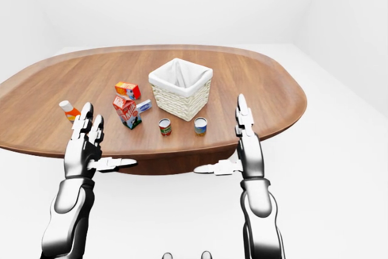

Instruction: Pick up the alphabet soup, and put it in the basket.

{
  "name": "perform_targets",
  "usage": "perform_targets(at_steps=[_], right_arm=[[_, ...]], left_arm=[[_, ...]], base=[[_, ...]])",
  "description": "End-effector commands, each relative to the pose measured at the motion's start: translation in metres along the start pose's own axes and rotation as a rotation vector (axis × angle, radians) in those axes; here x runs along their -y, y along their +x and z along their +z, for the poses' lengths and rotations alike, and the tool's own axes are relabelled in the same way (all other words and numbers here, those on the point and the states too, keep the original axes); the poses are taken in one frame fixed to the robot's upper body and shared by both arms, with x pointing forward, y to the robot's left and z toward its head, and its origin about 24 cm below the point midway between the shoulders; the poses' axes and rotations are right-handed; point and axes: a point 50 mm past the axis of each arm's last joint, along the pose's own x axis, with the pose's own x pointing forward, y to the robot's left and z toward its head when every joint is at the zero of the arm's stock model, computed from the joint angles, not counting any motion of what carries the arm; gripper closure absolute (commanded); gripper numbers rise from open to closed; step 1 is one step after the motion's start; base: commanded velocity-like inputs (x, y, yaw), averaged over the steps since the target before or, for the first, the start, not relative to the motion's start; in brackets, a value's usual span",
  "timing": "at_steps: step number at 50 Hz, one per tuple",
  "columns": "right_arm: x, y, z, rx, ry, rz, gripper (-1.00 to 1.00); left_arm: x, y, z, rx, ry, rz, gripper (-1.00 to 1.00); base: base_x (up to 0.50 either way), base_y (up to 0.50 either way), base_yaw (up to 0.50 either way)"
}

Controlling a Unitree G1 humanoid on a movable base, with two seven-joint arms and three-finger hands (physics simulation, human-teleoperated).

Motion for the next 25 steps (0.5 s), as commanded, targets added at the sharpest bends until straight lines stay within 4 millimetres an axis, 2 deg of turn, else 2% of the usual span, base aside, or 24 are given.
perform_targets(at_steps=[1,19,25], right_arm=[[0.001,-0.0004,0.0016,0.007,0.007,-0.002,-1.0],[0.0001,-0.0004,0.0026,0.011,0.005,0.002,-1.0],[0.0,-0.0004,0.0033,0.014,0.006,0.002,-1.0]], left_arm=[[0.0003,-0.0005,-0.0001,-0.001,0.002,-0.001,-1.0],[0.0002,-0.001,-0.0001,-0.001,0.003,-0.002,-1.0],[0.0004,-0.0009,0.0009,0.003,0.004,-0.003,-1.0]], base=[[0.0,0.0,0.0],[0.0,0.0,0.0],[0.18,-0.04,0.0]])
